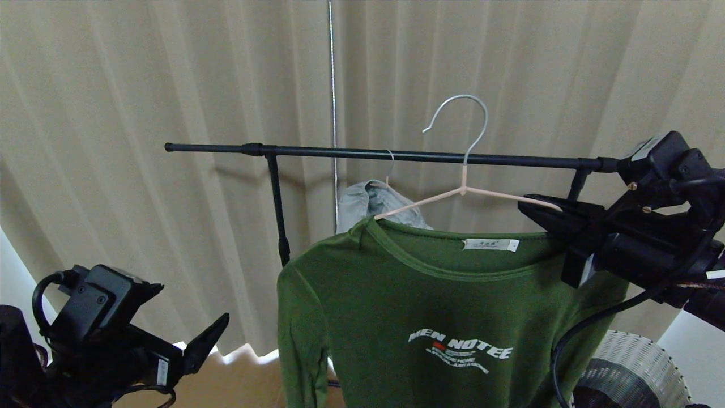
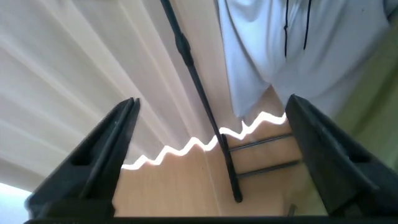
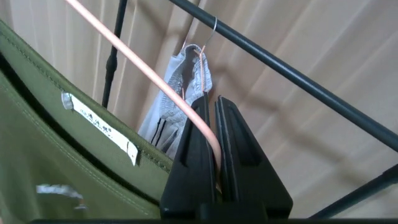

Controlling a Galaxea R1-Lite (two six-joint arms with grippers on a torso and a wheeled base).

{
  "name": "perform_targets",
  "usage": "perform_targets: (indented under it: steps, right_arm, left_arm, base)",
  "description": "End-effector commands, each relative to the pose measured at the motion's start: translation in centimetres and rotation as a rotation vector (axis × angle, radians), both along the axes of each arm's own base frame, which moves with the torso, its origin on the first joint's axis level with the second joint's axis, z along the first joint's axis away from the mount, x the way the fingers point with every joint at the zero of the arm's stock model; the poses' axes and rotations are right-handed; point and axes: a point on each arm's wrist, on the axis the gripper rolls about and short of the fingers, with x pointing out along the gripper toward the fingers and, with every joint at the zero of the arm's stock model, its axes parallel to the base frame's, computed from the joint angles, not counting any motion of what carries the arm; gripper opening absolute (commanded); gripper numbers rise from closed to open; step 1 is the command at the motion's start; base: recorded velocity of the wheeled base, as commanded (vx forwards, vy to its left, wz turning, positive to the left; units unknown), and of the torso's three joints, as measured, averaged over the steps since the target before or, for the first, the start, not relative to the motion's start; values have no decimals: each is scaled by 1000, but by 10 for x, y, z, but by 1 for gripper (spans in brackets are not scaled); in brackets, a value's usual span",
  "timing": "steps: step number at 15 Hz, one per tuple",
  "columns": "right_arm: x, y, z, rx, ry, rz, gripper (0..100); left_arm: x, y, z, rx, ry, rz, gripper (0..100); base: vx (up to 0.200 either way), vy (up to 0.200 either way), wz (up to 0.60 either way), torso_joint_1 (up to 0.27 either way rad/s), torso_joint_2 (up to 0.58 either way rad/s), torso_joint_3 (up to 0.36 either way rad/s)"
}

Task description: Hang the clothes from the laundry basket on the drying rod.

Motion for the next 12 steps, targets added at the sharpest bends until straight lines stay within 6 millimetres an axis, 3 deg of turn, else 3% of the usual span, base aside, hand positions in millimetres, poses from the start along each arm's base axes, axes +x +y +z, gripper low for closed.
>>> perform_targets:
  steps: [1,6,10,12]
  right_arm:
    - [0,0,-1,-3,3,-4,0]
    - [3,-19,-21,-49,78,-135,0]
    - [-6,-36,-28,-68,97,-263,0]
    - [-11,-57,-35,-82,119,-356,0]
  left_arm:
    - [-3,1,4,-13,-22,1,100]
    - [-28,11,8,-80,-79,15,100]
    - [-32,13,11,-170,-90,31,100]
    - [-31,13,11,-168,-85,34,100]
  base:
    - [0,0,0,0,0,0]
    - [0,0,0,0,0,0]
    - [0,0,0,0,0,0]
    - [0,0,0,0,0,0]
